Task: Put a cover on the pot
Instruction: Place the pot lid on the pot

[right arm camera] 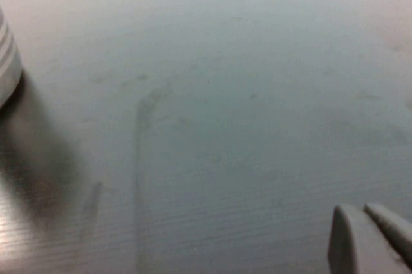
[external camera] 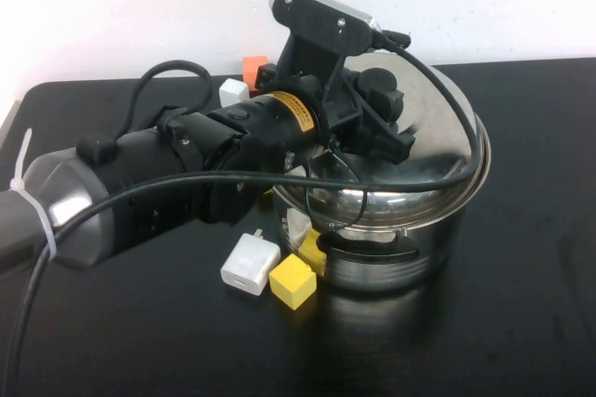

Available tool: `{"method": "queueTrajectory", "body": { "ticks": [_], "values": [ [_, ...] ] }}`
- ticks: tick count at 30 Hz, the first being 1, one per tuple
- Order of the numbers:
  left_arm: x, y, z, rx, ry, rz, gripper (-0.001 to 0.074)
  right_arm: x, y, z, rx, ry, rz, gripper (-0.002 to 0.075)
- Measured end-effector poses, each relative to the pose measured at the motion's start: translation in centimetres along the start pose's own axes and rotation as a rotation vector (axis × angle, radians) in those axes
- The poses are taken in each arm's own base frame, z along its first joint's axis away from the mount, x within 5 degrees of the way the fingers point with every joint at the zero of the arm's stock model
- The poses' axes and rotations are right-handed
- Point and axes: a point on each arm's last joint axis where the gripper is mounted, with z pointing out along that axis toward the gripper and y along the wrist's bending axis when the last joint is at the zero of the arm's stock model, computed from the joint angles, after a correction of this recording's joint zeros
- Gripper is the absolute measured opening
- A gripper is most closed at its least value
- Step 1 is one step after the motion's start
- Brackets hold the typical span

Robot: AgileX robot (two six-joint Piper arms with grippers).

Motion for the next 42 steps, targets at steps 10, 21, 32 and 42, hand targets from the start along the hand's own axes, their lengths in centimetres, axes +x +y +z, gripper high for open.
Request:
{"method": "queueTrajectory", "body": {
  "ticks": [10, 21, 32, 42],
  "values": [
    [-0.2, 0.0, 0.0, 0.001, 0.007, -0.007, 0.0333, 0.0, 0.0, 0.0, 0.0, 0.0, 0.0, -0.0002],
    [-1.4, -0.1, -0.1, 0.009, 0.062, -0.078, 0.0333, 0.0, 0.0, 0.0, 0.0, 0.0, 0.0, -0.0002],
    [-0.8, -0.1, 0.7, 0.006, 0.057, -0.052, 0.0333, 0.0, 0.0, 0.0, 0.0, 0.0, 0.0, -0.0002],
    [-0.7, 0.0, 0.9, 0.005, 0.052, -0.016, 0.0333, 0.0, 0.0, 0.0, 0.0, 0.0, 0.0, -0.0002]
  ]
}}
